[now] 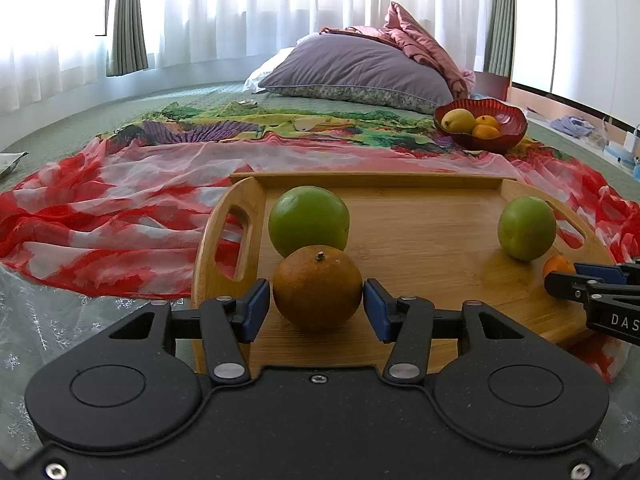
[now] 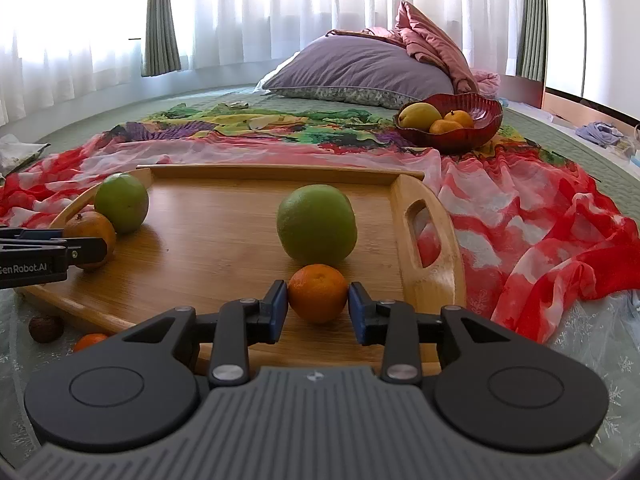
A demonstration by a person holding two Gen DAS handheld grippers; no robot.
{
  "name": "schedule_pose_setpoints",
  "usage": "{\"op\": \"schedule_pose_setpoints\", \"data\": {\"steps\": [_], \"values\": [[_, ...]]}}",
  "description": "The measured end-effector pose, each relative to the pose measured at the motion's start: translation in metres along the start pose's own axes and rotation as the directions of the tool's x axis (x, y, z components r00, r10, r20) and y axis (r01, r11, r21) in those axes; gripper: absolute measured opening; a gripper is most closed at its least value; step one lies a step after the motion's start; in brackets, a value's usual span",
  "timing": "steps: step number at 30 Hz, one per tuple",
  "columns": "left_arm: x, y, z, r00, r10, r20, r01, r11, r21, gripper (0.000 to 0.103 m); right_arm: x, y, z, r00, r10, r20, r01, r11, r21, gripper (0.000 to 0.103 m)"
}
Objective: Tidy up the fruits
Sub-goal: 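Lower the orange and tangerine onto the tray and open both tools, then withdraw both open tools toward the remaining fruits beside the tray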
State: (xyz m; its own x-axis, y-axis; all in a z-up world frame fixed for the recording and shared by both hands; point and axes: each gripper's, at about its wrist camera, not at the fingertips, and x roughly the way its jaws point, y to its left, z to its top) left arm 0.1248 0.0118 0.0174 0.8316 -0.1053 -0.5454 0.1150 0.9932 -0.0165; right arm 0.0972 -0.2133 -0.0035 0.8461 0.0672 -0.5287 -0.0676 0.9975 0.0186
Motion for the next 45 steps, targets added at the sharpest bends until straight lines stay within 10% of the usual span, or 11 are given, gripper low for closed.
{"op": "schedule_pose_setpoints", "data": {"steps": [29,45], "values": [[-0.067,0.01,-0.022,0.998,-0.032,0.059,0.032,0.999,-0.007,0.072,-0.049,0.01,-0.008,0.995,0.086,0.05,-0.086,0.996,-0.009,0.043],[-0.08,0.008,-0.055,0.997,-0.077,0.004,0.077,0.997,0.015,0.072,-0.081,0.027,-0.039,0.983,0.177,0.05,-0.176,0.984,-0.032,0.065]]}}
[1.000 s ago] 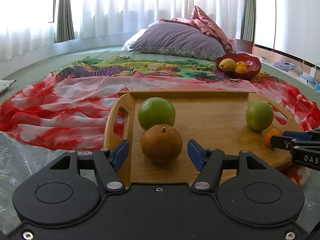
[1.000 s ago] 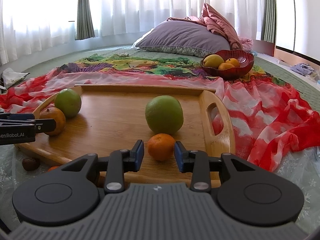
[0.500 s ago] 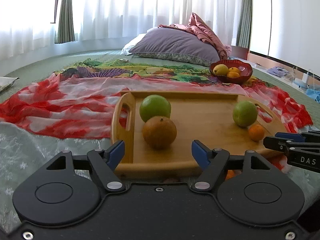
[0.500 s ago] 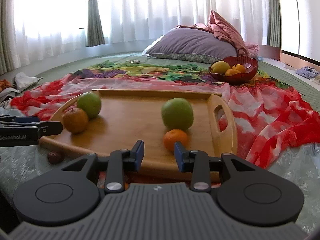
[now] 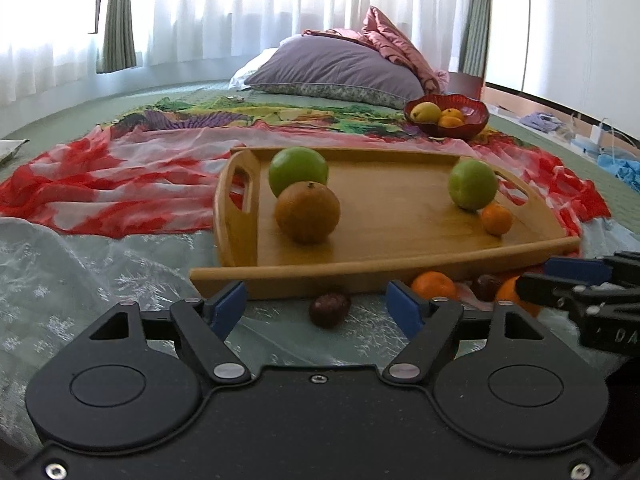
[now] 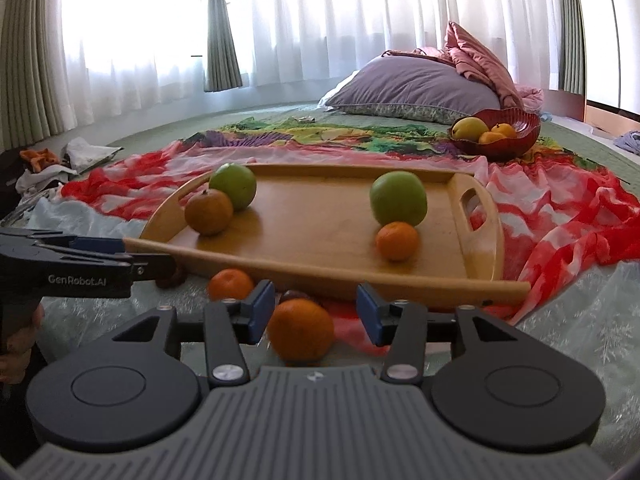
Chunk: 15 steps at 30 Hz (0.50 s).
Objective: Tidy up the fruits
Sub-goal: 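Withdraw both open tools toward the remaining fruits beside the tray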
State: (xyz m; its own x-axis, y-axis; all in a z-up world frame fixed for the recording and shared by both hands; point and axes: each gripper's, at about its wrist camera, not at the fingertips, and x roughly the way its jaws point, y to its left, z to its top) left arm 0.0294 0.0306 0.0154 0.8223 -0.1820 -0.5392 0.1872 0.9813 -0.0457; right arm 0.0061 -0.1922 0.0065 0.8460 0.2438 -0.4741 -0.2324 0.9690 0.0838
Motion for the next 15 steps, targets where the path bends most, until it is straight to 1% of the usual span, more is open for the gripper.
{"op": "schedule_pose_setpoints", "data": {"steps": [4,11,15], "values": [[0.001,-0.005,-0.003,1.0,-0.006,-0.008,0.006,1.0,0.017,0.064,-0.001,0.007,-0.008,1.0,-0.001,-0.014,0.001,1.0,-0.021,0.066],[0.008,-0.009,-0.004,1.0,-0.002,-0.027,0.002,1.0,0.007,0.058,0.001,0.016,-0.015,1.0,-0.009,-0.012,0.008,0.999,-0.051,0.067],[0.011,-0.008,-0.005,0.999,0.004,-0.036,-0.005,1.0,-0.021,0.053,0.0,0.021,-0.02,0.998,-0.061,0.019,0.062,0.997,-0.055,0.068]]}}
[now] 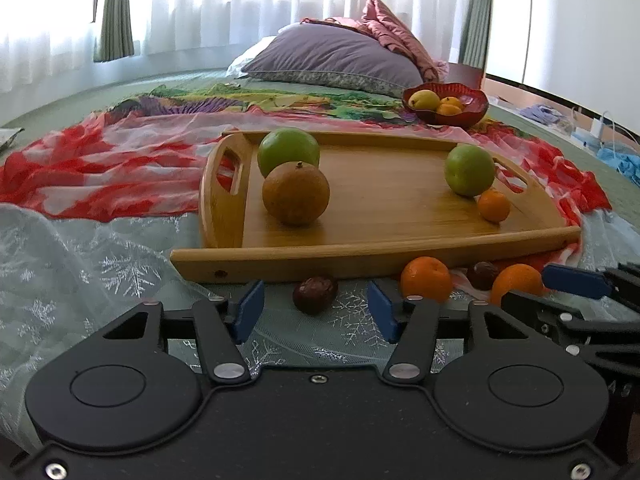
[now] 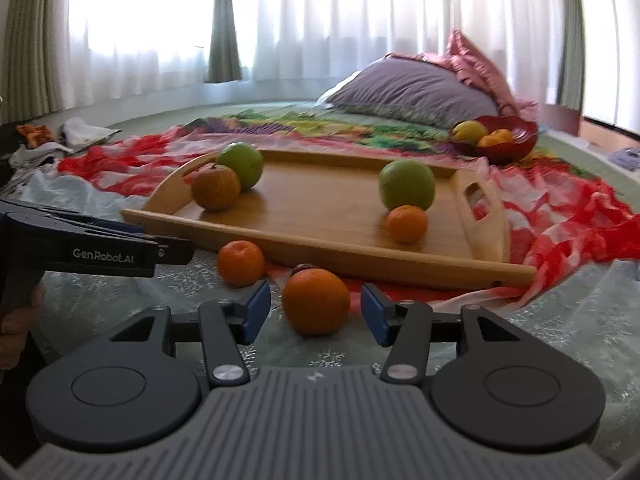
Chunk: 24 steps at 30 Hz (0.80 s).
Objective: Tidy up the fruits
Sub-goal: 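Withdraw both open tools toward the remaining fruits beside the tray, then grasp a brown date with the left tool while the right tool grasps an orange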
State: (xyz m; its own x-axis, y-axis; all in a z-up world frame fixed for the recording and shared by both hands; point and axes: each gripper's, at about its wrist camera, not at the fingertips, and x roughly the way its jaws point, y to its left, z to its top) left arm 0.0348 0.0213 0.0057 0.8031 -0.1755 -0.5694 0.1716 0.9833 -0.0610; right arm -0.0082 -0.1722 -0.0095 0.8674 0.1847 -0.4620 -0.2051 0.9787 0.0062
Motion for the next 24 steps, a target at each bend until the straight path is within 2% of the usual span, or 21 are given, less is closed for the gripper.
{"op": "schedule_pose_setpoints", "data": {"steps": [13,20,24], "values": [[0.009,-0.001,-0.001,1.0,0.018,-0.009,-0.018,0.999,-0.036,0.044,0.004,0.016,-0.007,0.996,-0.081,0.041,0.08,0.997,0.008,0.068],[0.011,-0.003,-0.002,1.0,0.027,-0.006,-0.028,0.999,-0.034,0.038,0.007,0.011,-0.007,0.996,-0.088,0.033,0.087,0.995,0.046,0.068],[0.01,-0.003,-0.002,1.0,0.021,-0.01,-0.021,0.999,-0.037,0.024,0.007,0.01,-0.007,0.996,-0.085,0.028,0.083,0.995,0.048,0.068]]}}
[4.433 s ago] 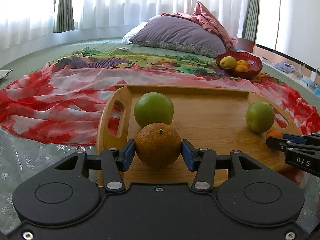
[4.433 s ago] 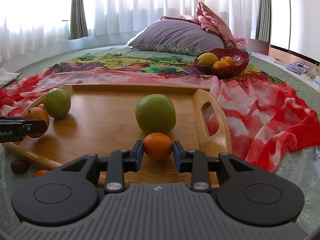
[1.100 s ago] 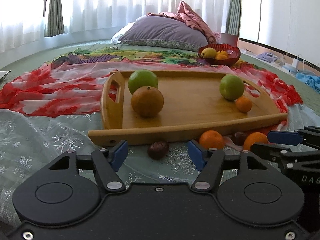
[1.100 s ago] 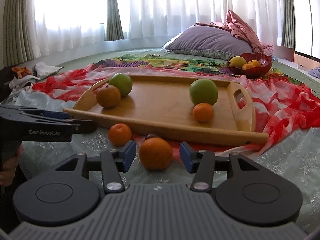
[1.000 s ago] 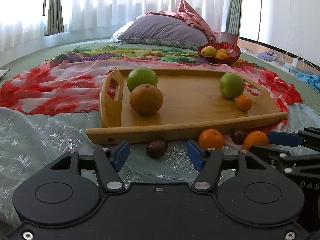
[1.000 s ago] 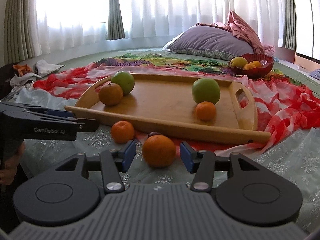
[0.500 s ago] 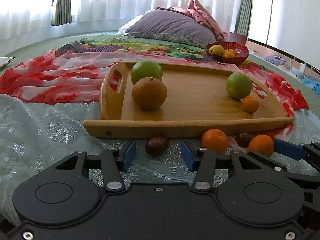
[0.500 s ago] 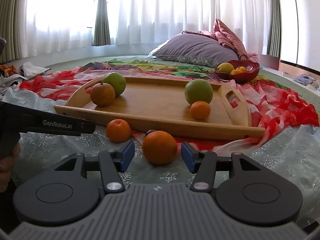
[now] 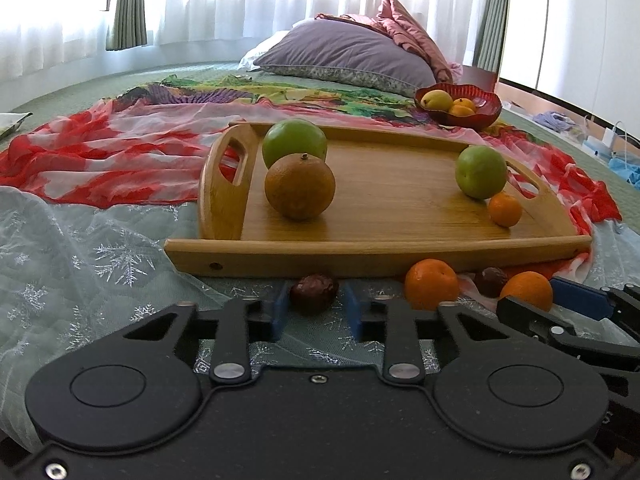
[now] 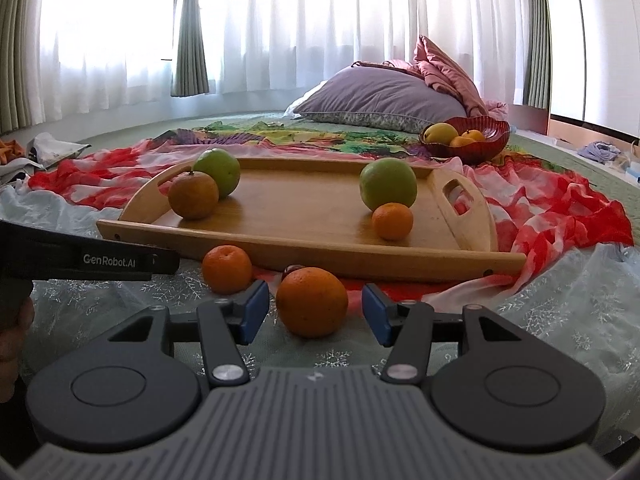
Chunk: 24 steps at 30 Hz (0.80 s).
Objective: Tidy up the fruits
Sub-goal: 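Grasp a brown date with the left tool while the right tool grasps an orange, then carry the date and orange onto the tray and open both tools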
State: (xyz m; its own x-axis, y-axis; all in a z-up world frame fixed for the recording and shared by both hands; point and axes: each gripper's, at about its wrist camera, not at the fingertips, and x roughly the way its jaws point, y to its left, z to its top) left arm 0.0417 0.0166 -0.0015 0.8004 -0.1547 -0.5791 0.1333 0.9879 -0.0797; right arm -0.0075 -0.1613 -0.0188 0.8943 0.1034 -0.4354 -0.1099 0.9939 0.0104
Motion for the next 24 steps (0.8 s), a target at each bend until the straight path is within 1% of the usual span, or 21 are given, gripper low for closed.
{"op": "schedule_pose_setpoints", "data": {"steps": [8,9,11,12,14,19,24], "values": [[-0.004,-0.001,0.001,1.0,-0.019,0.013,0.019,1.0,-0.005,0.024,0.002,0.002,0.001,1.0,0.01,-0.011,-0.01,1.0,-0.01,0.067],[-0.005,-0.001,0.002,1.0,-0.019,0.015,0.019,1.0,-0.004,0.024,0.002,0.003,0.001,1.0,0.01,-0.014,-0.01,1.0,-0.012,0.065],[-0.007,-0.002,0.003,1.0,-0.02,0.021,0.021,1.0,-0.004,0.024,0.003,0.004,0.001,1.0,0.007,-0.021,-0.008,1.0,-0.017,0.052],[-0.008,-0.002,0.004,0.999,-0.021,0.025,0.021,1.0,-0.004,0.024,0.003,0.004,0.001,1.0,0.005,-0.022,-0.006,1.0,-0.019,0.048],[-0.011,-0.003,0.006,0.999,-0.023,0.034,0.024,1.0,-0.003,0.024,0.003,0.005,0.002,1.0,-0.002,-0.023,0.001,1.0,-0.024,0.045],[-0.02,-0.008,0.016,0.998,-0.037,0.056,0.036,0.999,0.024,0.024,0.0,0.004,0.006,1.0,-0.001,-0.011,0.001,1.0,-0.02,0.043],[-0.025,-0.015,0.036,0.994,-0.067,0.085,0.062,0.997,0.055,0.024,-0.007,0.001,0.022,0.999,0.004,0.043,-0.003,1.0,-0.026,0.043]]}}
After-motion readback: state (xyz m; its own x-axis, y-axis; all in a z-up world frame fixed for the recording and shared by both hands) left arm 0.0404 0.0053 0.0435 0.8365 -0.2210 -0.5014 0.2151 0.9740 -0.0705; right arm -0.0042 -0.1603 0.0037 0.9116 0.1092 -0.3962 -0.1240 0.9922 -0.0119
